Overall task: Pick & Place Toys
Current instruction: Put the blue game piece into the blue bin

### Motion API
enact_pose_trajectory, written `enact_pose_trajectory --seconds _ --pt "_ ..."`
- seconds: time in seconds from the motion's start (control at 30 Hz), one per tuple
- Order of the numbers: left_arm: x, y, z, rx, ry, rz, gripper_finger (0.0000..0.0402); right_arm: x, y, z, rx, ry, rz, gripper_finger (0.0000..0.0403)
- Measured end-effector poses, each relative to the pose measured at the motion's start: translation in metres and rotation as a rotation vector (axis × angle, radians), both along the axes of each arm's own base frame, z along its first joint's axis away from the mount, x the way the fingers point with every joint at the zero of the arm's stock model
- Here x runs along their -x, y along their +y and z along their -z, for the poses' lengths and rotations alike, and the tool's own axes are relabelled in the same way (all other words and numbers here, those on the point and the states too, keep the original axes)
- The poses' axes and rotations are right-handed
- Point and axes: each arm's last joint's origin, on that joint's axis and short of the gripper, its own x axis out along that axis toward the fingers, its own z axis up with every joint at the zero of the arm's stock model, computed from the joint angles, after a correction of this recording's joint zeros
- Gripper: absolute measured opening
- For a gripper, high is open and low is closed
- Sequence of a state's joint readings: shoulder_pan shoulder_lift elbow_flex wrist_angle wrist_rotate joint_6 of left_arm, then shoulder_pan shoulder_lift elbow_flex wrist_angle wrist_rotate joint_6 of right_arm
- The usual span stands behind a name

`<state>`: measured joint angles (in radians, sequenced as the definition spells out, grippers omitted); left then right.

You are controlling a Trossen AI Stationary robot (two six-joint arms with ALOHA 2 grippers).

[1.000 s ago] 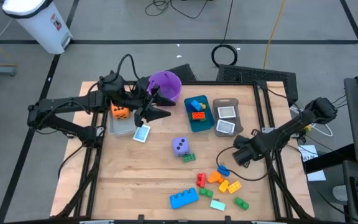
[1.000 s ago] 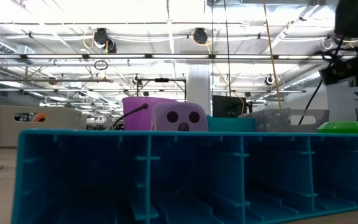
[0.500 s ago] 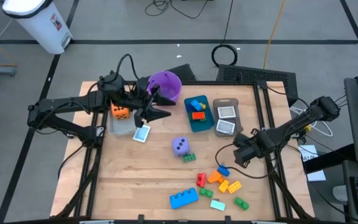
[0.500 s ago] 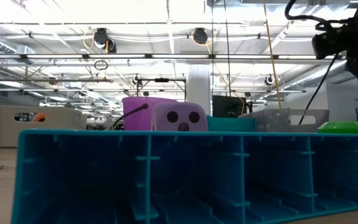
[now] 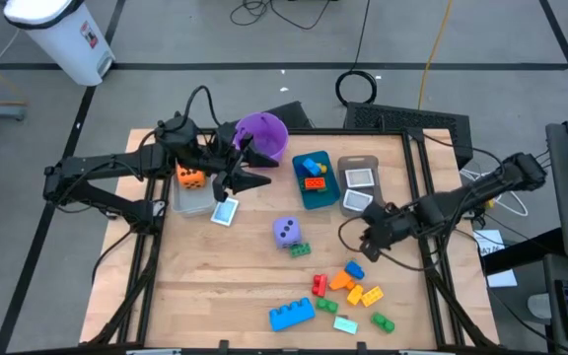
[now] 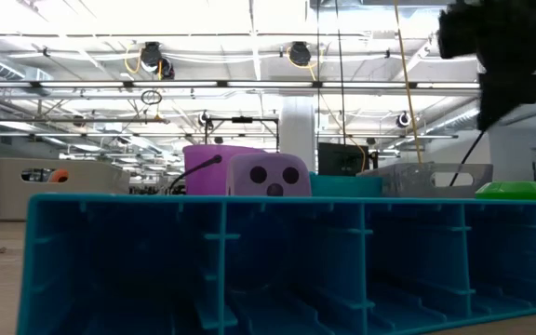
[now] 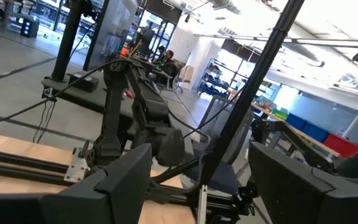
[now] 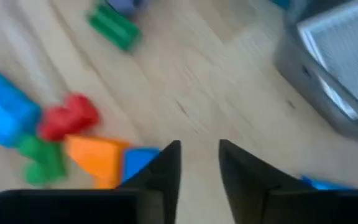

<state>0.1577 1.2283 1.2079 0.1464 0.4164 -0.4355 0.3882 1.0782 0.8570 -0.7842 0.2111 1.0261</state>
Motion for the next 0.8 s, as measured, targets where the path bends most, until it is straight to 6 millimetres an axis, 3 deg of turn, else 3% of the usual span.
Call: enact_pose_trajectory --seconds 0.2,0.33,0.53,0.8 --pt "0.000 0.000 0.000 0.012 0.003 0.001 0.0273 -0.016 0.000 -0.011 -0.078 -0.186 0.025 0.0180" --pt "0.000 0.000 0.000 0.022 0.006 0.003 0.0273 -0.027 0.004 -0.022 -0.105 -0.339 -0.012 0.0207" --pt "0.000 0.000 0.000 0.037 0.009 0.004 0.0273 -0.040 0.005 -0.035 -0.095 -0.526 -0.028 0.0223" --pt "0.000 0.000 0.000 0.036 0.007 0.004 0.0273 -0.045 -0.008 -0.043 -0.014 -0.547 -0.038 0.0218"
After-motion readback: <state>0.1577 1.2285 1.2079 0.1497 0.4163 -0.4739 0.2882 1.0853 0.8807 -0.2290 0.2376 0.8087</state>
